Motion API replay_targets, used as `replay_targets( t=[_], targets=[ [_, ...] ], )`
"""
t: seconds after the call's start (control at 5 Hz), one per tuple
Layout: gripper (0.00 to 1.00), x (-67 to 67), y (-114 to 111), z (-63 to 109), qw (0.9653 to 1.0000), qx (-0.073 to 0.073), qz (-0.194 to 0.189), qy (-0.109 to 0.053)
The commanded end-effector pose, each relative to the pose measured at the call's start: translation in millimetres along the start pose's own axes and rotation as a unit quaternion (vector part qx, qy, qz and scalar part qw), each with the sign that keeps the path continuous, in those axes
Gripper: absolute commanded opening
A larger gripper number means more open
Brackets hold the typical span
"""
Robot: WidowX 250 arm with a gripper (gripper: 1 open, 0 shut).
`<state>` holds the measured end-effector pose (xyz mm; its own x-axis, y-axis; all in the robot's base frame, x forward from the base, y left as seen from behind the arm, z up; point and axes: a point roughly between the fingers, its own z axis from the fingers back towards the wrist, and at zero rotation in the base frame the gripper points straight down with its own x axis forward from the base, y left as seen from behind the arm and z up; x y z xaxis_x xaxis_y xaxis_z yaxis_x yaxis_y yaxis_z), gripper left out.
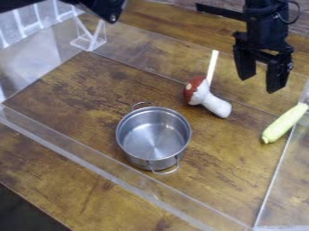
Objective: Move the green spoon to the right
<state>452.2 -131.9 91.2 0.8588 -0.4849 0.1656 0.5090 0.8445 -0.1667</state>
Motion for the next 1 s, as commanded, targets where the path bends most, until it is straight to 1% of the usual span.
replay_targets(
  t=[0.0, 0.4, 0.8],
  targets=[
    [1.00, 8.2, -5.5, 28.0, 0.9995, 0.004, -0.006, -0.029],
    [1.00, 0.8, -3.9, 8.2, 0.9999, -0.013, 0.006, -0.004],
    [1.00, -6.5, -2.7, -10.6, 0.9992, -0.027, 0.016, 0.023]
  ],
)
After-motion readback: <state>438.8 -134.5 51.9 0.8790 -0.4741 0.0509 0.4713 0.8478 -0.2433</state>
